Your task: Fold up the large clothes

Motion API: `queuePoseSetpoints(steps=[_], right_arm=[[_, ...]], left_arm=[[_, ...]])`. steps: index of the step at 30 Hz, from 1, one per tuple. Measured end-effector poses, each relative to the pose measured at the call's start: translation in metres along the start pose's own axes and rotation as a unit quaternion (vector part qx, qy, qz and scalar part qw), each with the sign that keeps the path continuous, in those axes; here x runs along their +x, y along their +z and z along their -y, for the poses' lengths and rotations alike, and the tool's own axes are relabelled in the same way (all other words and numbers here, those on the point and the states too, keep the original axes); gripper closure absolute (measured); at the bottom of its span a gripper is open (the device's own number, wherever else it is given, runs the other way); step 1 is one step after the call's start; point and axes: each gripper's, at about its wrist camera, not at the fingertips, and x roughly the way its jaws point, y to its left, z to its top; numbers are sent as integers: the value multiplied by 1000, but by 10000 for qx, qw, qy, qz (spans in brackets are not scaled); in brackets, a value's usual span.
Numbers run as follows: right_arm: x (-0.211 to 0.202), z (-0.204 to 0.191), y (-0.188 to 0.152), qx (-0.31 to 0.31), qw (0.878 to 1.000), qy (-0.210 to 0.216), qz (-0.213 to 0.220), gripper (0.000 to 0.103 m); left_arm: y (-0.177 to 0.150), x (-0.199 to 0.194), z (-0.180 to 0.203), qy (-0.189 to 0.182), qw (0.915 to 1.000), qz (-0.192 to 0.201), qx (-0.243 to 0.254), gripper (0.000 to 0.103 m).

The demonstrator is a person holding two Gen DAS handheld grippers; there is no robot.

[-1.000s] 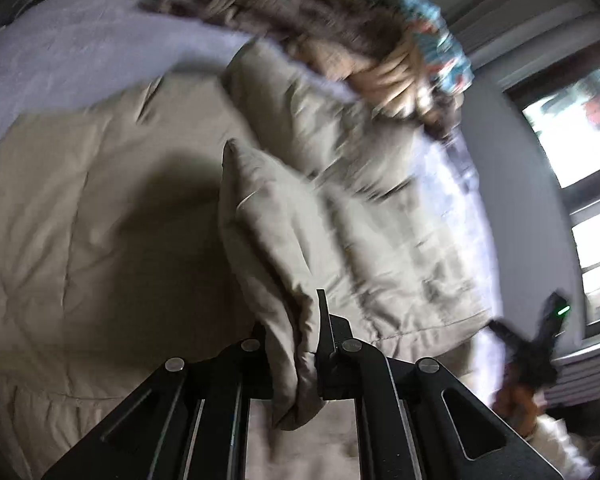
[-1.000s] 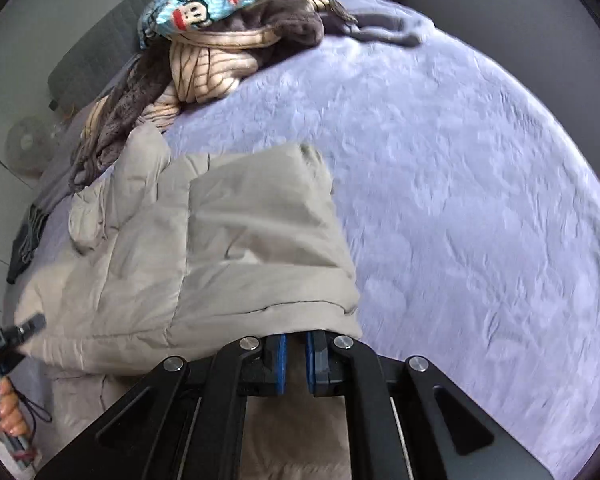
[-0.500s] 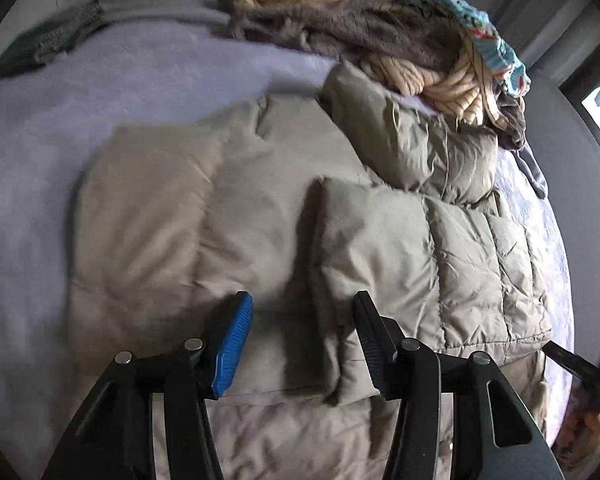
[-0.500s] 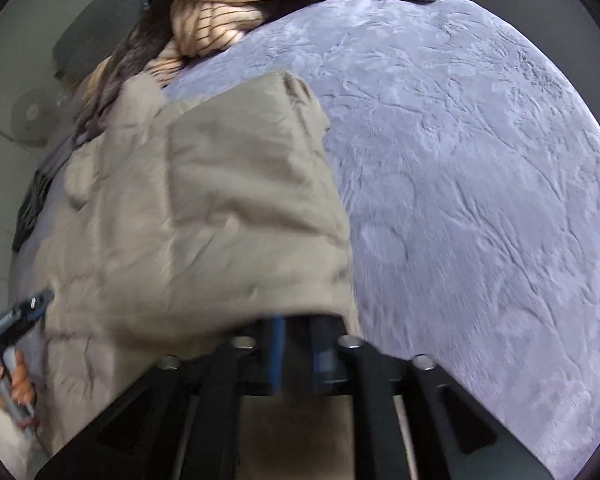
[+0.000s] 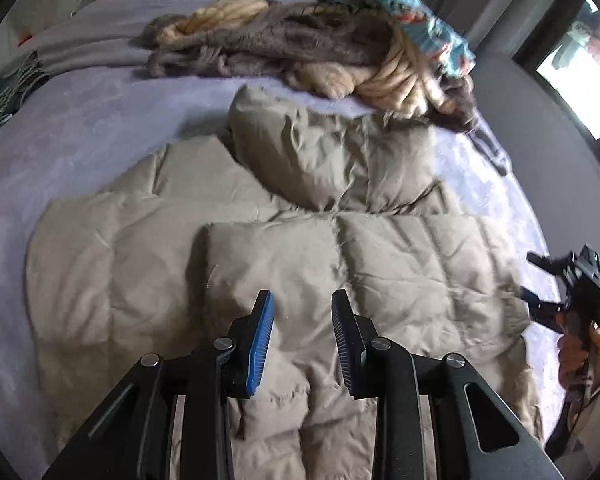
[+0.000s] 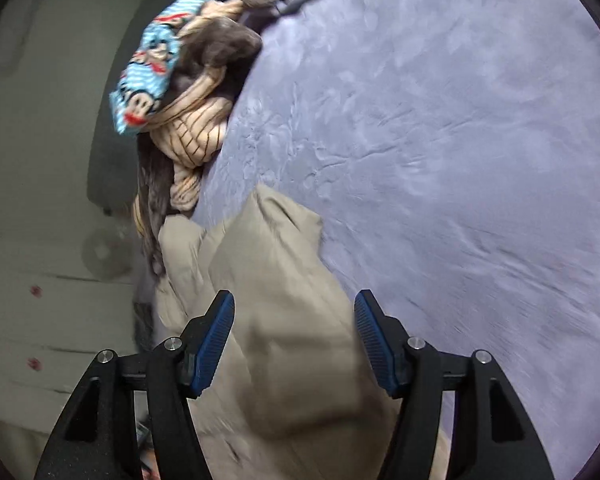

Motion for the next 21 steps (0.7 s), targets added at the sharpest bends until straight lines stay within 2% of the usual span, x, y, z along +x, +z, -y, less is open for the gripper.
queuePoseSetpoints(steps=[2, 3, 4, 6, 8, 11, 13, 17, 21], right_arm=[[22, 0, 4, 122, 9996, -18, -262, 40], [29, -6, 4, 56, 9991, 126, -398, 52], [29, -11, 2, -80, 9987, 230, -443, 89], [21, -37, -1, -804, 9962, 97, -318, 91], [19, -47, 0, -1218, 9919, -246, -251, 92], [27, -39, 7, -1418, 9858, -885, -167, 92], [36, -29, 8, -1514, 9814, -1163, -208, 92], [51, -24, -3, -2077, 9640, -1656, -99, 90], [44, -39, -15, -2487, 9441, -2158, 167, 87]], left_arm=[[-3, 15, -3, 146, 9998, -158, -25, 71], [-5, 20, -5, 225, 9995, -226, -33, 71], [-8, 23, -7, 253, 9994, -253, -35, 71], [-11, 26, -10, 235, 9993, -286, -46, 71], [-12, 29, -11, 262, 9992, -306, -12, 71], [-13, 36, -10, 296, 9990, -319, 42, 71], [-15, 40, -9, 307, 9990, -312, 86, 71], [-19, 49, -2, 473, 9979, -273, 348, 71], [-18, 41, 0, 557, 9976, -228, 332, 70]])
